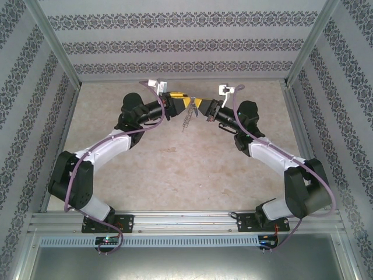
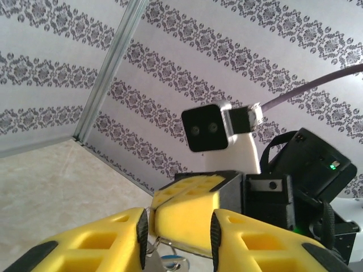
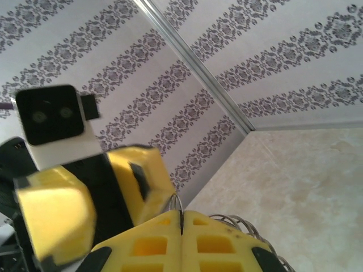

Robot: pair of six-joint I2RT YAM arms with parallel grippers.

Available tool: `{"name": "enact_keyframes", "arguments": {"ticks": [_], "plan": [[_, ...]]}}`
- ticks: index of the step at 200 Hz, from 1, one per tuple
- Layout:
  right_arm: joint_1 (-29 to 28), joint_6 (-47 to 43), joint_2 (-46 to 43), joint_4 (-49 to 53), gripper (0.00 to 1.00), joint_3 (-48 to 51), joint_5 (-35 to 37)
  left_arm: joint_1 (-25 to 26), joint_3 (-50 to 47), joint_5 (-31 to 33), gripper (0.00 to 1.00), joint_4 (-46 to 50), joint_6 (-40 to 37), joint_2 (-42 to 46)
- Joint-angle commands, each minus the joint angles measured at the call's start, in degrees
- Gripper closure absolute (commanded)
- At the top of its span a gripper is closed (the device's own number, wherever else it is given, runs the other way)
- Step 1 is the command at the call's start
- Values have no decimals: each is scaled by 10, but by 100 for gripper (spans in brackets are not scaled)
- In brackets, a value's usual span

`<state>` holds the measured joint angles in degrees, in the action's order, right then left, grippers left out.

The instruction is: Put the keys on the keyring

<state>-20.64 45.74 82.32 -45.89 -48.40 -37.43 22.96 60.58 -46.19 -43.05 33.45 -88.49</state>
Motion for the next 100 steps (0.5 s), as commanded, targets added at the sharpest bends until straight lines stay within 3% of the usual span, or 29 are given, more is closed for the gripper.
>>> {"name": "enact_keyframes", "arguments": {"ticks": [1,65,100], "plan": [[12,-36,-11,21,100,-24,-33,-19,42,-45,64,68,-58,16],[25,-95,-4,89,100,-59,-106,-58,140,-164,62,224,-128,-29],[25,-130,2,139,100,-86,-131,-62,182,-221,63,259,-132,-68]]}}
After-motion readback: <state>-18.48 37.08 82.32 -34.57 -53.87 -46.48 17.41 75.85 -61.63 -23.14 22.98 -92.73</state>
